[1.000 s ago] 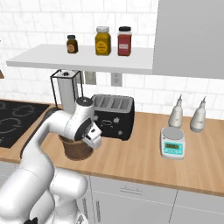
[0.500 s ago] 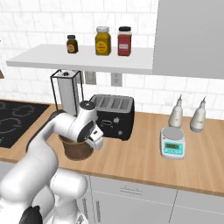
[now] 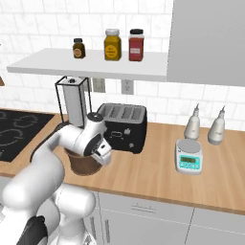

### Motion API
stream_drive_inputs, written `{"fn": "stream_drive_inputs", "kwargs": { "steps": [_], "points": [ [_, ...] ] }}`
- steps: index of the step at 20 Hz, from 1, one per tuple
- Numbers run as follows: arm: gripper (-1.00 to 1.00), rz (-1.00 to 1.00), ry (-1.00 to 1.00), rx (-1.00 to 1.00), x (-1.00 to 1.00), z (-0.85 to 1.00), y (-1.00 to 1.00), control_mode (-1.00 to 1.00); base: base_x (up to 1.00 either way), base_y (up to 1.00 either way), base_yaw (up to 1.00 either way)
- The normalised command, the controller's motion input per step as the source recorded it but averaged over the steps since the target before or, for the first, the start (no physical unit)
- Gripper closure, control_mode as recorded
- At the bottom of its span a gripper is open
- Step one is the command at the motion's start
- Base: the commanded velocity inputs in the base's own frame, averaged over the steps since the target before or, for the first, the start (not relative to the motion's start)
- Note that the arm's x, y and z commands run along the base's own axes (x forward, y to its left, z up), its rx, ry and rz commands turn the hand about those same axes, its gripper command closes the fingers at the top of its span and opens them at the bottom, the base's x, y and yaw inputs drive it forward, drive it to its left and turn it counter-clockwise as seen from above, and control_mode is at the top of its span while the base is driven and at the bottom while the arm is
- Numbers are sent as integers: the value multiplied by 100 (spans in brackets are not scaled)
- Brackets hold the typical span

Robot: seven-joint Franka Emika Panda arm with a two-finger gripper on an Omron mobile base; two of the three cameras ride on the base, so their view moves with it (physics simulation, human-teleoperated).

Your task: Open the cabinet, pick up the bread from the cabinet and place it in the basket. Then move the basket to the dining counter.

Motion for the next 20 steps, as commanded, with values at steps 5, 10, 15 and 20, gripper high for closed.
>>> {"fn": "stream_drive_inputs", "kwargs": {
  "steps": [5, 10, 15, 20],
  "points": [
    [100, 0, 0, 0, 1, -30, 25, -100, 0, 0, 0],
    [100, 0, 5, 0, 0, -56, 42, -100, 0, 0, 0],
    [100, -2, 1, -1, -22, -25, 15, -100, 0, 0, 0],
    [100, -22, -18, 0, -43, 20, 0, -100, 0, 0, 0]
  ]
}}
